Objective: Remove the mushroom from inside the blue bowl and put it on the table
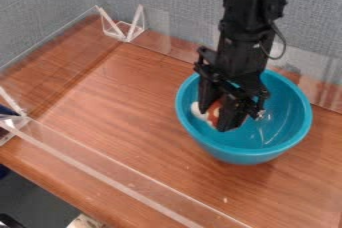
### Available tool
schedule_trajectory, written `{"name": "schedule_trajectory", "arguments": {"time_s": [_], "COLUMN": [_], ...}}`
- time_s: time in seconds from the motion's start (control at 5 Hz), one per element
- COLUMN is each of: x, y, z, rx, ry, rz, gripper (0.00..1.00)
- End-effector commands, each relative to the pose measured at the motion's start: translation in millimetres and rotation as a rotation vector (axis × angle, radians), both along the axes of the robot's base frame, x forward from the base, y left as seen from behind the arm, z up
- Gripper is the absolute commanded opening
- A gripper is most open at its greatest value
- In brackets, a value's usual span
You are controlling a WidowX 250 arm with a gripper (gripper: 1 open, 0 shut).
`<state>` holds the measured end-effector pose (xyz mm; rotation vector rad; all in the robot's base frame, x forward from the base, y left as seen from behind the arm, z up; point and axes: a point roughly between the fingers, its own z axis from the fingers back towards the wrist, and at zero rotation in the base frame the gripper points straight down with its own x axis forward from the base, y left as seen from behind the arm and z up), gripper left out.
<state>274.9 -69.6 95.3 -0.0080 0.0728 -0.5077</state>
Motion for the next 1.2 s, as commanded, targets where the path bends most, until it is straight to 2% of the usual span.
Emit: {"name": "schedule_trajectory", "arguments": {"time_s": [0.0, 0.4, 1.0], "x": [3.4, 2.9, -0.1], "y": [3, 7, 25], "z": [22.9, 29.2, 53.5], "rx": [-0.009, -0.005, 0.007], "ry": [-0.077, -0.100, -0.144], "rz": [0.011, 0.021, 0.047], "gripper": [0.00, 0.00, 0.00]}}
